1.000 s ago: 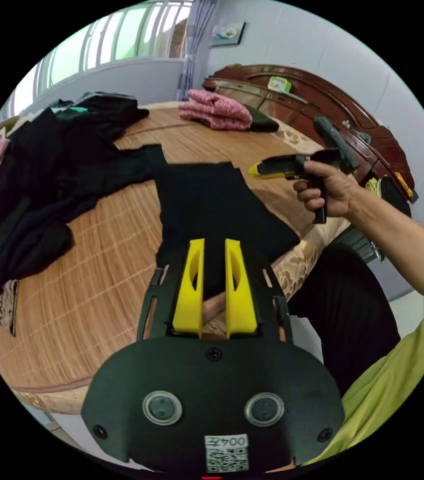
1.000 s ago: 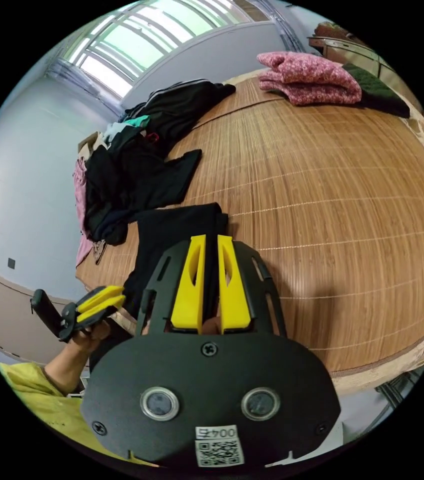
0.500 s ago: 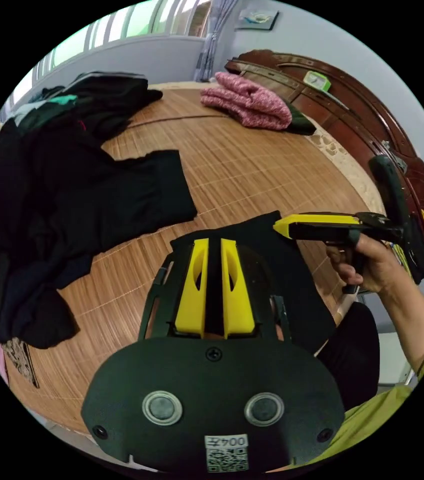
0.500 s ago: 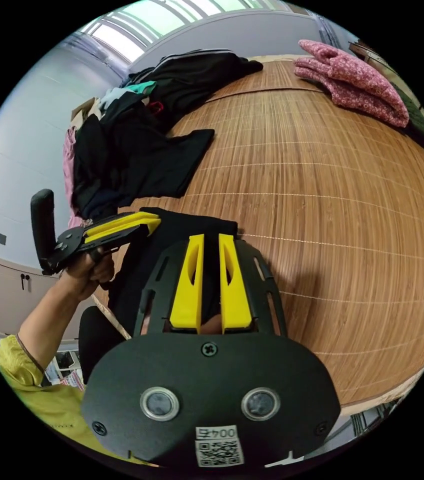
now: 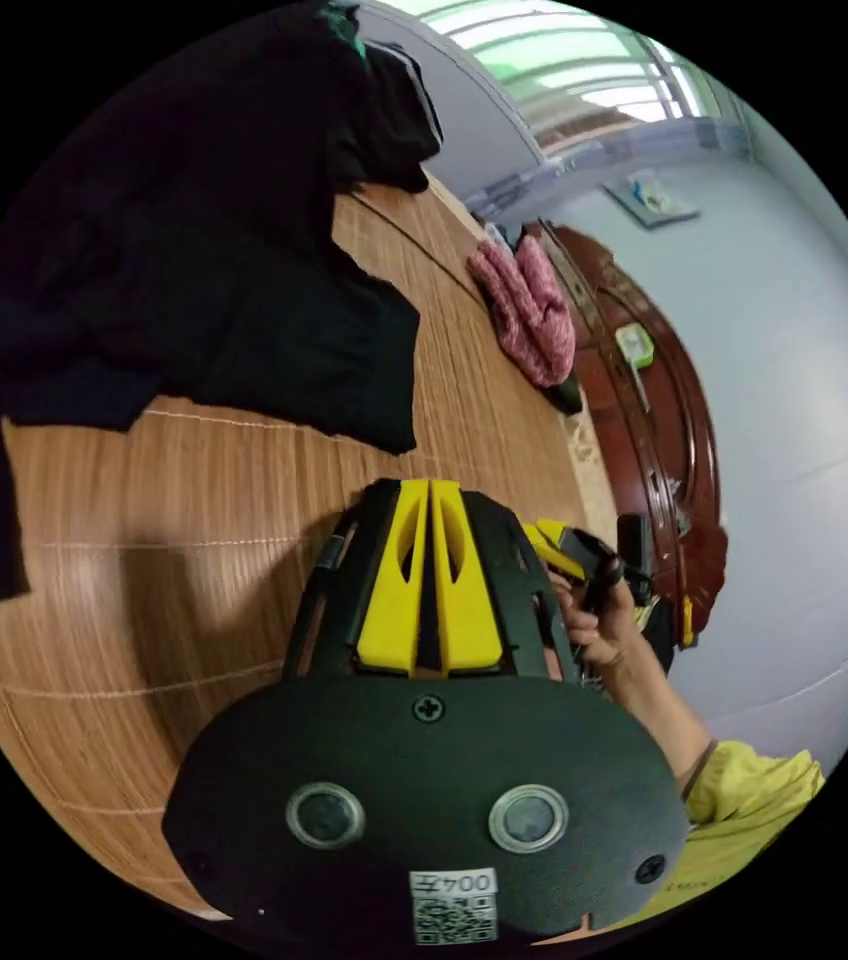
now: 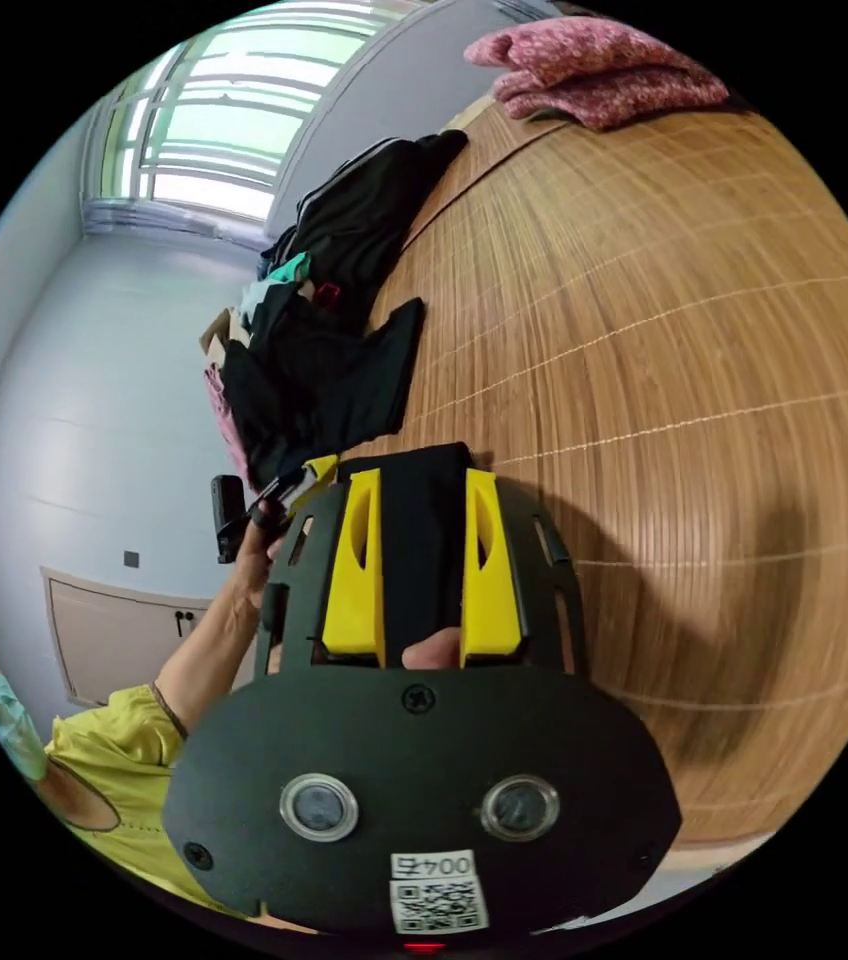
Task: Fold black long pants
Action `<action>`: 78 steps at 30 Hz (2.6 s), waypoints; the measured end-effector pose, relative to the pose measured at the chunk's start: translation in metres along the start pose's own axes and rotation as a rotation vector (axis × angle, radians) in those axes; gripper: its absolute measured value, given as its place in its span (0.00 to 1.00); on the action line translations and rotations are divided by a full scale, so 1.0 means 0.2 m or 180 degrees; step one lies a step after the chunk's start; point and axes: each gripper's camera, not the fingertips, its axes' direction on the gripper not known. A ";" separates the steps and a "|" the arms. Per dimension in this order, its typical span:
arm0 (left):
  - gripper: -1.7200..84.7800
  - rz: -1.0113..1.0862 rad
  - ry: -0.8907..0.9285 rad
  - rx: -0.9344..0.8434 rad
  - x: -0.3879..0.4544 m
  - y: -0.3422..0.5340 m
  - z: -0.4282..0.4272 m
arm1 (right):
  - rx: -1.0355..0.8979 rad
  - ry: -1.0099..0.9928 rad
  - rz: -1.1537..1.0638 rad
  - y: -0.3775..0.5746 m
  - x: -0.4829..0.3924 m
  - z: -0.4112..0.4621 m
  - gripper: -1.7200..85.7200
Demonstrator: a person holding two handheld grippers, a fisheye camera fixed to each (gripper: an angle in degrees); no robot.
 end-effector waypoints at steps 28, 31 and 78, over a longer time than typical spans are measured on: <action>0.13 0.0917 -0.0456 -0.0115 -0.13 1.23 -0.48 | 0.0096 0.1020 -0.0562 1.43 -0.46 0.18 0.15; 0.15 0.1265 -0.0650 -0.0260 -0.04 1.25 -0.46 | -0.0032 0.1255 -0.0760 1.47 -0.53 0.32 0.15; 0.12 0.2076 -0.0932 -0.0419 0.88 0.74 -0.69 | 0.0104 0.1370 -0.0875 1.62 -0.73 0.76 0.12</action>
